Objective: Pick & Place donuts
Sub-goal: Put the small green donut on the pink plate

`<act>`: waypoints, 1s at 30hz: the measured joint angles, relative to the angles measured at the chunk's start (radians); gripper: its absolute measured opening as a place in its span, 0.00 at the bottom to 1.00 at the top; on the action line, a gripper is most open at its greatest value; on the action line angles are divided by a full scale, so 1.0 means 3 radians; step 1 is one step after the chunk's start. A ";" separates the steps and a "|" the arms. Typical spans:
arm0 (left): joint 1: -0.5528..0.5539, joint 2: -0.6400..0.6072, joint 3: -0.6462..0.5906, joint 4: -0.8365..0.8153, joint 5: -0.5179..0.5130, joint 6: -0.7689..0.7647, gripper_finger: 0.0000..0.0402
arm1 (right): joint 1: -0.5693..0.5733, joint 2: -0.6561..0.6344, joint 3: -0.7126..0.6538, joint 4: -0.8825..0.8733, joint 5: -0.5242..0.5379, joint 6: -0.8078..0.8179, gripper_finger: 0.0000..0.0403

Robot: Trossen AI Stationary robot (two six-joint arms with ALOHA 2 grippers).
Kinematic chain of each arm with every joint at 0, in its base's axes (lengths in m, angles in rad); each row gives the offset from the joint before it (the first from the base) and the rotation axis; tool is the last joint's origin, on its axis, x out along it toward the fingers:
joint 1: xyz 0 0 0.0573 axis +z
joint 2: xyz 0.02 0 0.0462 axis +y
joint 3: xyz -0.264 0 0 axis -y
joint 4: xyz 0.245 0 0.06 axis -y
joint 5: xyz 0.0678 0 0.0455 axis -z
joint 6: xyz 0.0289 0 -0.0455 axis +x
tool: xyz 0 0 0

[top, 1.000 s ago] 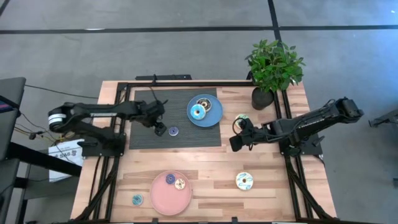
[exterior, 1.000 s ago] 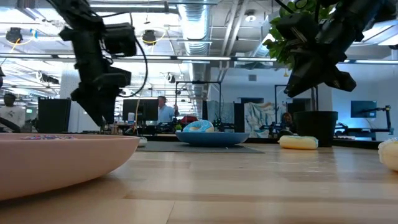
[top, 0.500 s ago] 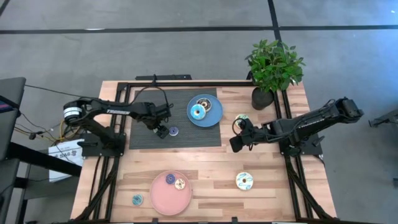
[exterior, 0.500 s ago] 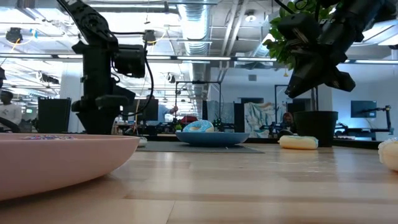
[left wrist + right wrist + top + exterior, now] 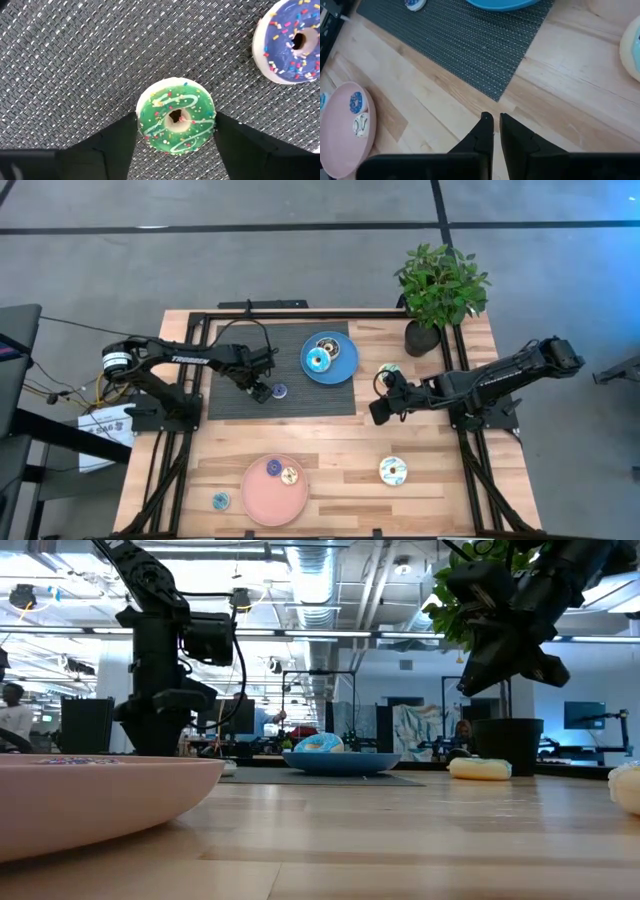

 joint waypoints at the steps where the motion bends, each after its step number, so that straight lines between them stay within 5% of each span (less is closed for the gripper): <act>1: 0.0000 0.0000 0.0000 -0.0007 -0.0001 0.0000 0.58 | 0.0000 0.0000 0.0000 -0.0001 0.0000 0.0018 0.05; 13: 0.0000 -0.0084 -0.0002 -0.0023 -0.0018 0.0095 0.52 | -0.0001 0.0000 0.0000 -0.0003 0.0093 0.0064 0.04; 20: -0.0042 -0.0510 -0.0003 -0.0074 -0.0021 -0.0201 0.52 | 0.0000 0.0000 0.0000 -0.0008 0.0100 0.0027 0.04; 27: -0.0633 -0.1173 -0.0003 0.0041 -0.0054 -0.1172 0.52 | 0.0000 0.0000 0.0000 -0.0011 0.0098 -0.0253 0.04; 30: -0.1119 -0.1313 -0.0003 0.0425 -0.0348 -0.1683 0.52 | 0.0000 -0.0001 0.0000 -0.0018 0.0088 -0.0394 0.04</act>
